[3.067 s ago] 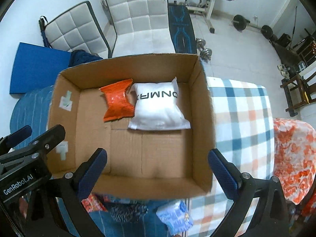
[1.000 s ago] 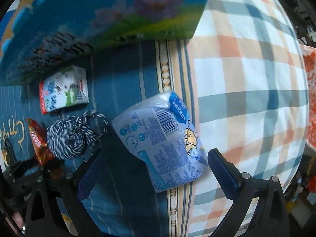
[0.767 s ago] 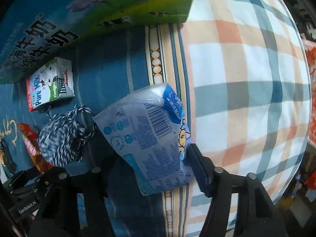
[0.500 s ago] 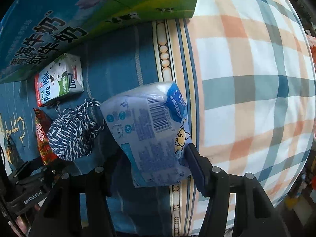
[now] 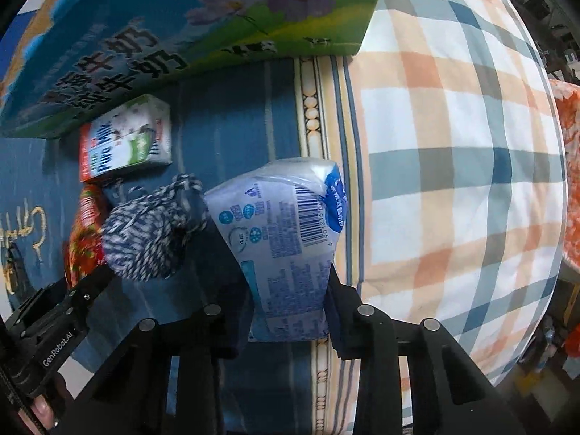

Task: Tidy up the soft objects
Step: 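Grasp the red-green snack bag with the left tool while the right grasps the blue wipes pack, then lower both packs into the box and open both tools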

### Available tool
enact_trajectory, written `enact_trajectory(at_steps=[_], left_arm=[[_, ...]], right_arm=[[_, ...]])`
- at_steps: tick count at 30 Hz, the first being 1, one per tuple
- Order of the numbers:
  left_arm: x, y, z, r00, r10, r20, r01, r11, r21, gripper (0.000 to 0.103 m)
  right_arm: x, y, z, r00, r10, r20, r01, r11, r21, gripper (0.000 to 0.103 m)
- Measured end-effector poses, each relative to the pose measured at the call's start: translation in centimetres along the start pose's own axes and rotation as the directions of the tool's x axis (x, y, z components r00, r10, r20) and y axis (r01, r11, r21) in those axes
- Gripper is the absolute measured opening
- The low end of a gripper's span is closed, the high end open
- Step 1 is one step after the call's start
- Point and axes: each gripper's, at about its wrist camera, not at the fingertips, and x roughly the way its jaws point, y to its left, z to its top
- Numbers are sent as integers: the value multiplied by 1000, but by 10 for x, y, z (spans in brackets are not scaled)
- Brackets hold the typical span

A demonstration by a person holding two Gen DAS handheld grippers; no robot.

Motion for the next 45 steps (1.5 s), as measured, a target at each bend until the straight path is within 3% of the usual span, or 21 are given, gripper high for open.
enact_trajectory(at_steps=[6,10,11,13,15,19,21,24,26,31,38,42,45], left_arm=[[-22,-2,-22,1000,-18,-17,19,997,73,35],[-51,-5,-32,996,-85,-35,88,993,77,55],[-58,-7,-30,996,-83,-21,84,993,78,67],[-65,-7,-20,998,-67,10,66,994,89,76],[-57,-5,-5,999,-43,7,43,995,88,76],[-17,-1,25,997,-21,-70,24,999,49,76],[-3,0,32,994,-43,-96,47,998,47,78],[3,-3,33,994,-64,-90,69,996,51,75],[0,-5,28,993,-86,-78,90,995,53,54],[-8,-11,18,998,-32,-52,35,997,70,51],[-25,34,-12,1000,-1,-13,1,1000,-17,50],[-40,43,-13,999,-25,30,26,999,-28,49],[-76,39,-17,995,-59,83,60,998,-13,49]], right_arm=[[-10,7,-21,1000,13,-5,-13,999,-49,36],[-8,10,-23,1000,15,-15,-16,999,-50,36],[-8,9,-23,1000,18,-15,-19,999,-45,36],[-8,5,-20,1000,15,-11,-16,999,-45,36],[-11,4,-14,1000,21,-7,-21,999,-41,36],[-16,7,-7,1000,14,-5,-14,999,-49,36],[-20,9,-5,1000,8,-6,-9,999,-52,36],[-25,9,-3,1000,5,-9,-5,999,-51,36],[-30,8,-4,1000,6,-8,-6,999,-47,36],[-24,12,-5,1000,11,-6,-11,999,-36,36],[-24,3,-13,1000,28,6,-27,999,-26,36],[-37,3,-20,999,35,40,-34,999,-24,35],[-56,8,-26,995,55,78,-52,998,-39,35]])
